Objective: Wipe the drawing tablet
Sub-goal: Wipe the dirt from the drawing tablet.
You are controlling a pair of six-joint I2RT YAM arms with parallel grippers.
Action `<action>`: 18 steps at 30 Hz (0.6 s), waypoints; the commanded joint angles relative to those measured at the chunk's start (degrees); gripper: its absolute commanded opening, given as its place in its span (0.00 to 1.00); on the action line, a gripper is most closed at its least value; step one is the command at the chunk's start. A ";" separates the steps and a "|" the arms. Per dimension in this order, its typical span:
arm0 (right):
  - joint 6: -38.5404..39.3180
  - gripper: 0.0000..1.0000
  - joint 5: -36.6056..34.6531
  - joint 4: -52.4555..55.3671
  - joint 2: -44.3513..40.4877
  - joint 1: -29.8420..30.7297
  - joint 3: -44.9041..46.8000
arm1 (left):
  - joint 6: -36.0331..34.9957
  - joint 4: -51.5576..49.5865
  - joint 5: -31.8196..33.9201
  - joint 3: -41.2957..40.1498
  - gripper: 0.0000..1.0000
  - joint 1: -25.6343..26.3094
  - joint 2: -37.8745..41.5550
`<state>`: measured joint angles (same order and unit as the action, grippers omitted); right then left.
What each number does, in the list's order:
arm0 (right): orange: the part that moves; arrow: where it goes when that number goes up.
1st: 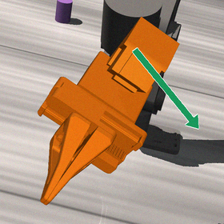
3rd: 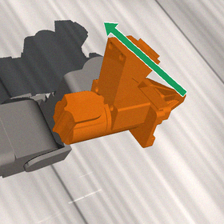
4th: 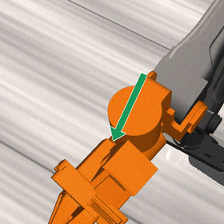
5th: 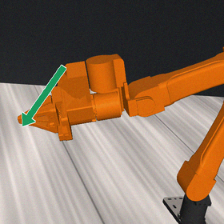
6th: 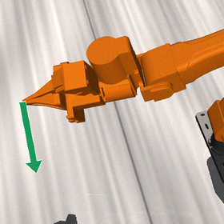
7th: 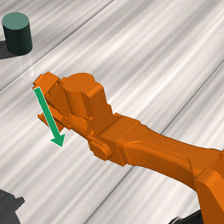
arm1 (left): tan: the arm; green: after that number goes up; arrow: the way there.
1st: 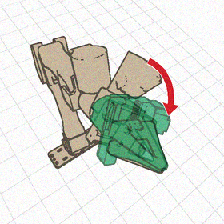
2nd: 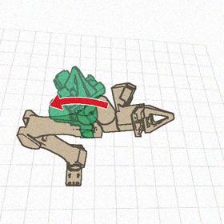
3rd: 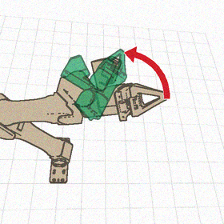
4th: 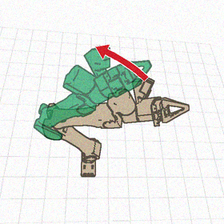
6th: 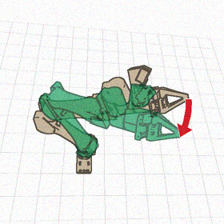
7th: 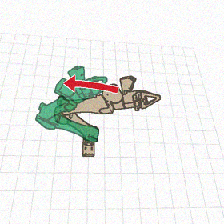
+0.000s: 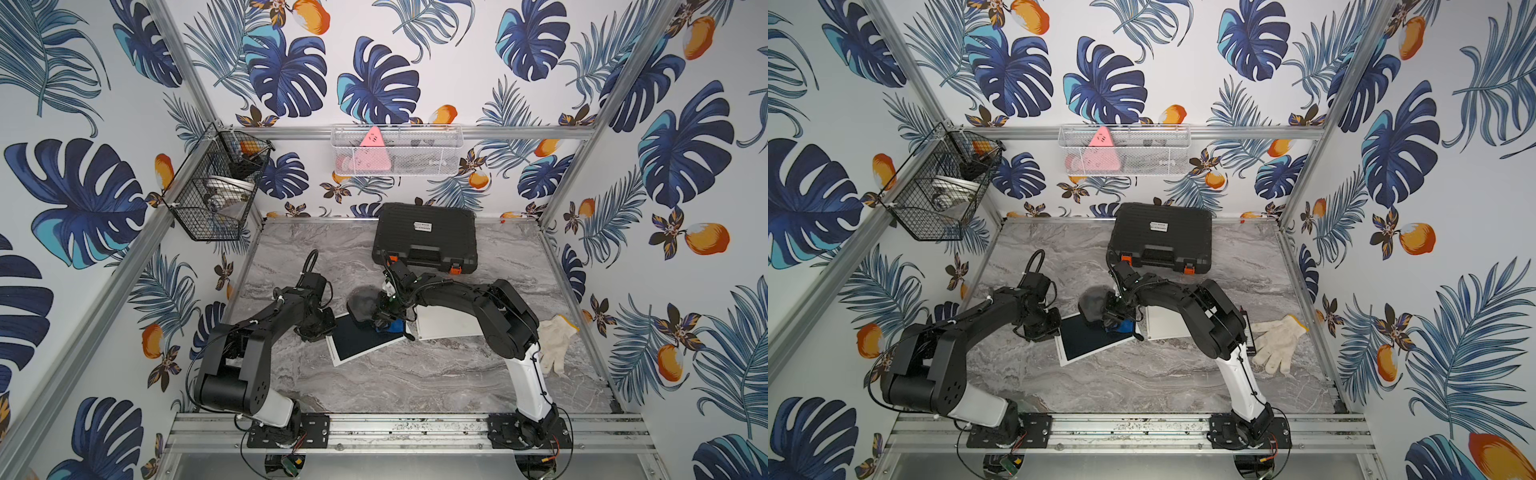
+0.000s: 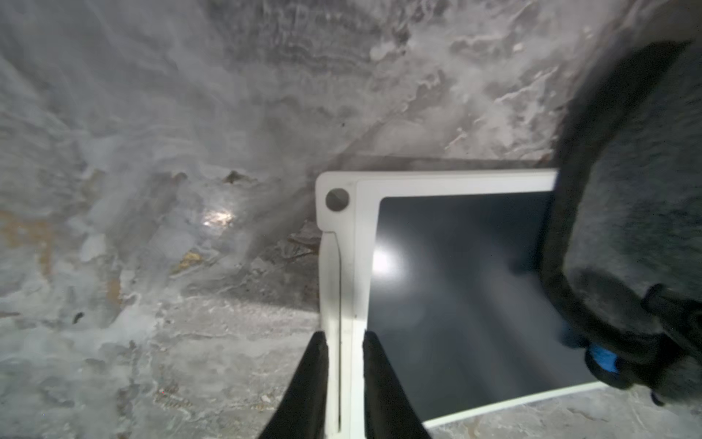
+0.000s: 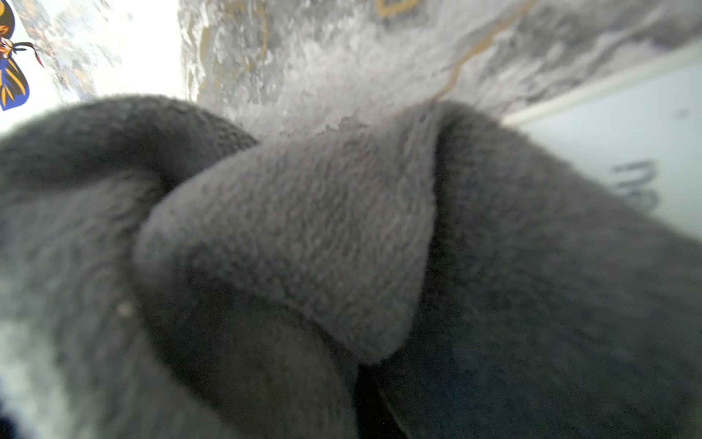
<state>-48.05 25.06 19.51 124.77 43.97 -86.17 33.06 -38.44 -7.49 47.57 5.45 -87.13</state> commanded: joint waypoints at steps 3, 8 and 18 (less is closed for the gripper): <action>-0.59 0.00 -2.66 4.68 1.11 0.16 0.41 | -0.76 0.20 1.28 -1.02 0.20 0.17 -0.84; -0.56 0.00 -2.71 4.79 0.98 0.21 0.48 | -1.04 1.91 1.68 -2.80 0.17 0.17 -1.91; -3.93 0.00 -1.84 6.09 6.63 11.04 -7.90 | 0.98 4.14 1.59 -5.64 0.13 0.34 -2.43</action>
<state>-49.25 24.60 19.75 129.05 52.27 -92.62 32.93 -35.53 -8.10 44.18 5.58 -87.81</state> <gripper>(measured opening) 0.093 0.135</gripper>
